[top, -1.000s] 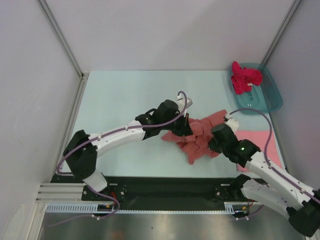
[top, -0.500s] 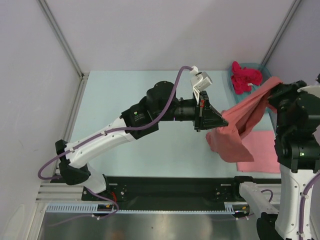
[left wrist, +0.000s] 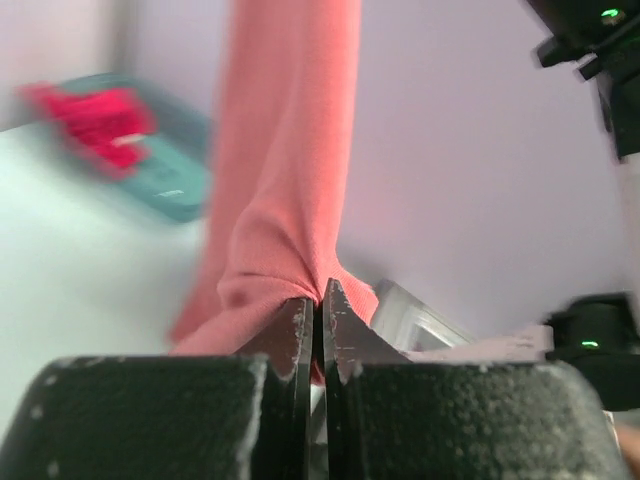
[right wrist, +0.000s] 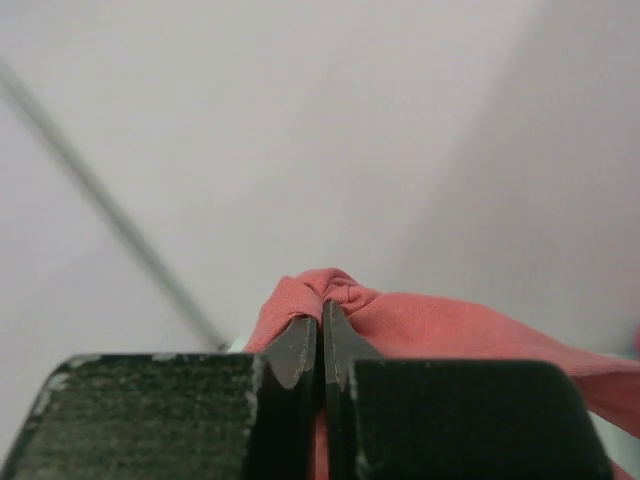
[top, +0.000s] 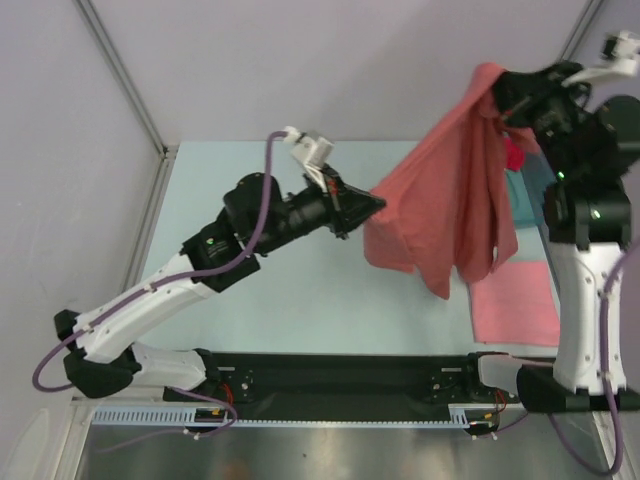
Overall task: Fold and stack the t-shirts
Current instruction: Flatten the tshirt out
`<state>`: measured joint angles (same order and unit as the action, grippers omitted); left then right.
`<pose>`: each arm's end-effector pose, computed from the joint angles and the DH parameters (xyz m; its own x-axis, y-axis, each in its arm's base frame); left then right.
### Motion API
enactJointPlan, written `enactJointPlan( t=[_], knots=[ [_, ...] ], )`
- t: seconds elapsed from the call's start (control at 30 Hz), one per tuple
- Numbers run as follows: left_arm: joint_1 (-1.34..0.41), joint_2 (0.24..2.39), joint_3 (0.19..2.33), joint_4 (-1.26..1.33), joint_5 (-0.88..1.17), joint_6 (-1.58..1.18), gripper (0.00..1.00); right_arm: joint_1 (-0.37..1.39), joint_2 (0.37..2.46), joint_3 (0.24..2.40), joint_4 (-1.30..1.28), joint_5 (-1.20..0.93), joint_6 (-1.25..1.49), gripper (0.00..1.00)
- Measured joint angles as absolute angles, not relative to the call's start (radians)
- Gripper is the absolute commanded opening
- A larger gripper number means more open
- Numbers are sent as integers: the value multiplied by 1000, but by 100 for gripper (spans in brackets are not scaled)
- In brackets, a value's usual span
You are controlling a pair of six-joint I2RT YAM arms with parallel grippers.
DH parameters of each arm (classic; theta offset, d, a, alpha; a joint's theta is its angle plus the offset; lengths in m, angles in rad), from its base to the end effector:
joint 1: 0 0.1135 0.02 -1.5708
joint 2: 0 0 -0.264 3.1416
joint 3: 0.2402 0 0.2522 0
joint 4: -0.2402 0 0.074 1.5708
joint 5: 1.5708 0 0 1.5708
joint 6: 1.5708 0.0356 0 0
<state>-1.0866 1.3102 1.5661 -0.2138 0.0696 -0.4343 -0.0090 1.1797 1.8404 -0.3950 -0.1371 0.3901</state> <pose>0.1296 -0.2518 0.4932 -0.3673 -0.2033 -0.9076 0.8385 0.3498 -0.4177 0.1814 0.0032 0.5840 0.1961 0.3750 -0.9061 -0.2136 0.9182 0.3338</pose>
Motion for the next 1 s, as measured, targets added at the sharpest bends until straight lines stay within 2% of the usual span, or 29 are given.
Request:
enactJointPlan(
  t=[0.13, 0.3, 0.4, 0.57, 0.63, 0.7, 0.77, 0.8, 0.83, 0.87, 0.9, 0.93, 0.97, 1.0],
  knots=[
    [-895, 1139, 1316, -183, -2, -525, 0, 115, 1390, 1815, -208, -366, 451, 0],
    [-609, 948, 952, -221, -79, -687, 0, 317, 1774, 1832, -66, -481, 453, 0],
    [-523, 852, 792, -275, -141, -757, 0, 424, 2075, 2000, -48, -513, 454, 0],
    [-419, 717, 661, -356, -231, -813, 0, 583, 2595, 2521, -81, -546, 501, 0],
    [-394, 698, 641, -385, -248, -823, 0, 619, 2668, 2562, -53, -540, 543, 0],
    [-375, 700, 626, -415, -258, -834, 1, 639, 2676, 2496, -9, -531, 602, 0],
    [-352, 711, 606, -429, -259, -840, 25, 643, 2676, 2447, 16, -519, 626, 12],
    [-335, 721, 595, -434, -258, -839, 43, 642, 2676, 2439, 2, -513, 631, 32],
    [-318, 732, 589, -442, -254, -841, 64, 641, 2677, 2441, -25, -500, 636, 40],
    [-299, 743, 584, -455, -250, -836, 75, 637, 2677, 2449, -52, -489, 635, 46],
    [-280, 754, 583, -473, -243, -838, 82, 630, 2677, 2465, -84, -487, 631, 60],
    [-263, 763, 583, -488, -239, -838, 93, 623, 2676, 2477, -107, -486, 626, 68],
    [-252, 766, 583, -499, -238, -832, 99, 610, 2664, 2479, -146, -478, 615, 72],
    [-246, 764, 583, -508, -239, -828, 100, 598, 2649, 2473, -190, -469, 603, 80]
  ],
)
